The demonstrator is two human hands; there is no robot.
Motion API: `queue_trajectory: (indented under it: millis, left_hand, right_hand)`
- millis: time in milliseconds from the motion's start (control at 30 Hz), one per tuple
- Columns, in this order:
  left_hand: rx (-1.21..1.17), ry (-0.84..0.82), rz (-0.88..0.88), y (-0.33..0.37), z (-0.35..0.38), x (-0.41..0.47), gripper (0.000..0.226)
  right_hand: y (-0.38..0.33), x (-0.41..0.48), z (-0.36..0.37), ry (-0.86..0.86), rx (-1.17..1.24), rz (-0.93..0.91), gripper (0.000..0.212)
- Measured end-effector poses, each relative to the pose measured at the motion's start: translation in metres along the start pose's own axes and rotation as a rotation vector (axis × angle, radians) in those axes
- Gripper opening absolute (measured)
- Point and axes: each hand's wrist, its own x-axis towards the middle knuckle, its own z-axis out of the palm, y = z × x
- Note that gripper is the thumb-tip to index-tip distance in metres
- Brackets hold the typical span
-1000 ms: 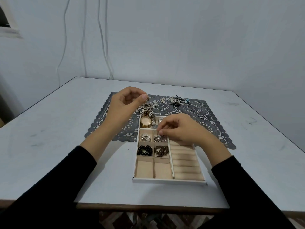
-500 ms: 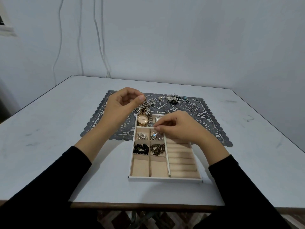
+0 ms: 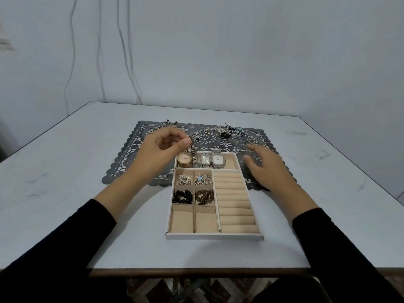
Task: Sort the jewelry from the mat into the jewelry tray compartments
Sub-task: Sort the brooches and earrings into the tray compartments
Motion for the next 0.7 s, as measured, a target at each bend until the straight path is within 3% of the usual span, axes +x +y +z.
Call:
queue_trajectory:
  millis: [167, 700]
  left_hand:
    - [0.034, -0.061, -0.028, -0.002, -0.002, -0.002, 0.005]
    - [0.109, -0.236, -0.091, -0.004, -0.012, -0.016, 0.004]
  right_hand:
    - [0.019, -0.001, 0.013, -0.154, -0.158, 0.006, 0.042]
    - [0.023, 0.002, 0.016, -0.150, -0.205, -0.035, 0.033]
